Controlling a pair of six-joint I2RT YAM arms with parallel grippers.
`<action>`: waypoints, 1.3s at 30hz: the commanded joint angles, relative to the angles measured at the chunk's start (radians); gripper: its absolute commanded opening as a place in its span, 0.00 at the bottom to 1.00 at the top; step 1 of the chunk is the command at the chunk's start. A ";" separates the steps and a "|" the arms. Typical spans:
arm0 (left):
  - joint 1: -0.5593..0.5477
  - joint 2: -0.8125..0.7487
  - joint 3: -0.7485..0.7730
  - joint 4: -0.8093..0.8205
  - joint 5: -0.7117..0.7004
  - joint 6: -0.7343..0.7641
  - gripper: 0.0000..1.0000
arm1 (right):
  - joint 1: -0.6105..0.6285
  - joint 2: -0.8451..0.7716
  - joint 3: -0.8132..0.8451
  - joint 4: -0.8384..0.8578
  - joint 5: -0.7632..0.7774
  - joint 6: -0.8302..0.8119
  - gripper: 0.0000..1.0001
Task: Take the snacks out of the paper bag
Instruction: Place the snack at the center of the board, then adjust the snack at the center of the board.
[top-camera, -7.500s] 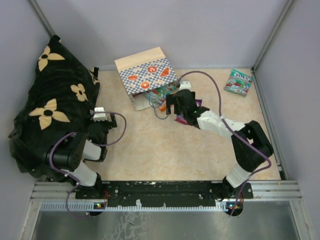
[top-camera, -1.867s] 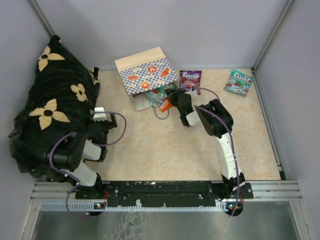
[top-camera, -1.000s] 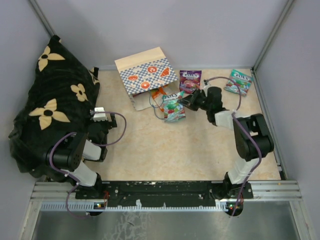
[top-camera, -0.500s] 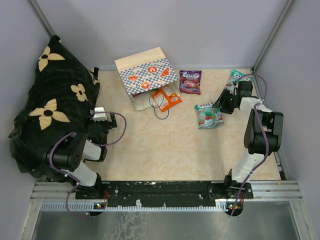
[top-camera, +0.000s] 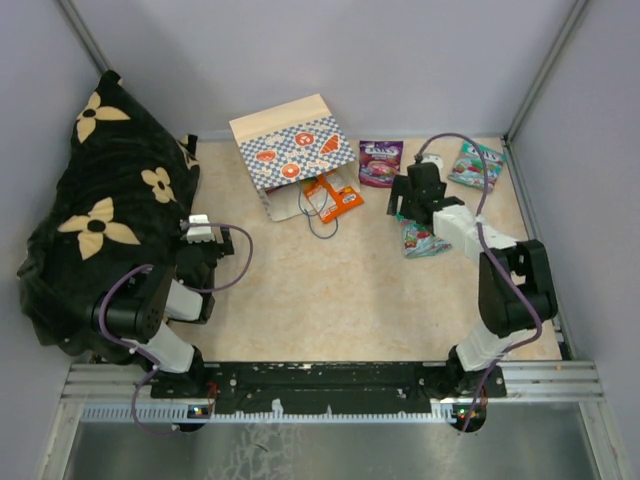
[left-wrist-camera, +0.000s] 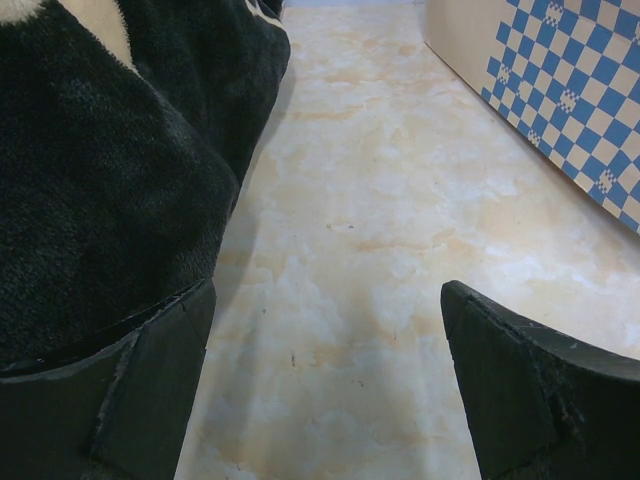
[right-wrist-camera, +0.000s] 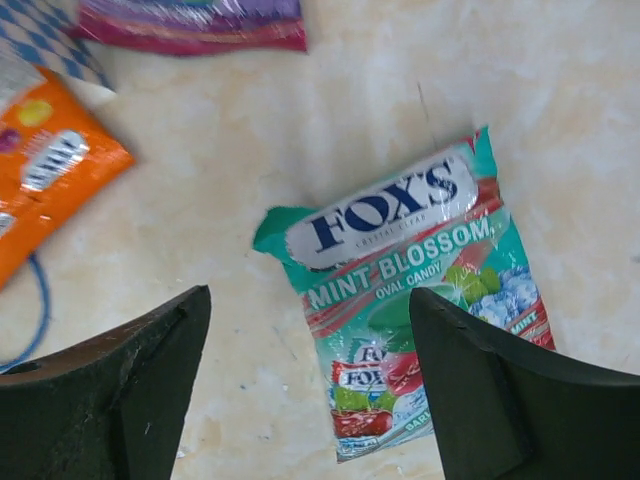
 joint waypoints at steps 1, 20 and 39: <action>0.006 0.006 0.009 0.024 0.012 -0.010 1.00 | -0.009 0.092 -0.087 0.074 0.123 0.060 0.79; 0.006 0.007 0.009 0.023 0.012 -0.011 1.00 | -0.172 0.152 -0.082 -0.013 0.161 -0.039 0.82; 0.005 0.006 0.009 0.024 0.011 -0.011 1.00 | -0.306 -0.084 0.042 -0.007 -0.115 -0.058 0.94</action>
